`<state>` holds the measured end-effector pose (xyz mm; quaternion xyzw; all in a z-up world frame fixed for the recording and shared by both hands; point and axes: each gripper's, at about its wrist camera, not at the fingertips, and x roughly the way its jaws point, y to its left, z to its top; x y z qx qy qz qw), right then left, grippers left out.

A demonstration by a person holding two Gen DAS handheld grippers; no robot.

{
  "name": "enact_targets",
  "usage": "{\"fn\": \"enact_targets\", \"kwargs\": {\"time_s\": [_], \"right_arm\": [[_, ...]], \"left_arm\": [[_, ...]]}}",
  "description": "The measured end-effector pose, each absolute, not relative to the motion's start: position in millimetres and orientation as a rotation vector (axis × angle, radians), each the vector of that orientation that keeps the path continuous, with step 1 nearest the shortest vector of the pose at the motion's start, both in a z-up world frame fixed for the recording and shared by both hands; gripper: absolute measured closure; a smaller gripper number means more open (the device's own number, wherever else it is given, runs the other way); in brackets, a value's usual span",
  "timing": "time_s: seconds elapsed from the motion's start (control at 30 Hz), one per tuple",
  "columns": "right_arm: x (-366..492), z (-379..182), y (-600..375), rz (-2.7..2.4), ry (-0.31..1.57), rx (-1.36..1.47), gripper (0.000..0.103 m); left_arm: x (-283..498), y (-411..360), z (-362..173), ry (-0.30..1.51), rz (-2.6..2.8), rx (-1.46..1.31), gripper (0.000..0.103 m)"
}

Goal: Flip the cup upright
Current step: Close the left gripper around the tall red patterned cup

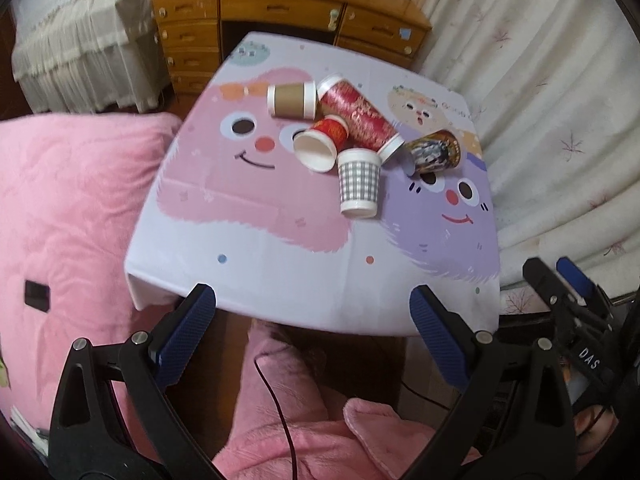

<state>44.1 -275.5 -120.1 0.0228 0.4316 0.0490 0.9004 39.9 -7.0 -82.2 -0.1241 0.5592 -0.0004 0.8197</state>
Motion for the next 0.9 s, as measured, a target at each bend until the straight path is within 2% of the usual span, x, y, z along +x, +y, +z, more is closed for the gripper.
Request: {"fn": "enact_targets", "kwargs": {"time_s": [0.2,0.5,0.77,0.9], "right_arm": [[91.0,-118.5,-254.5,0.100,0.901,-0.068,0.000],[208.0,-131.6,-195.7,0.139,0.985,-0.321,0.000],[332.8,-189.8,-161.8,0.232,1.136,-0.433,0.000],[372.4,-214.8,-159.9,0.236,1.188,-0.403,0.000]], "left_arm": [[83.3,10.5,-112.4,1.297,-0.040,-0.336,0.006],[194.2,32.4,-143.2,1.417,-0.097,-0.348,0.006],[272.7,46.8,-176.6,1.497,-0.140,-0.429,0.006],[310.3,48.1,-198.1,1.534,-0.203,-0.526,0.006]]}}
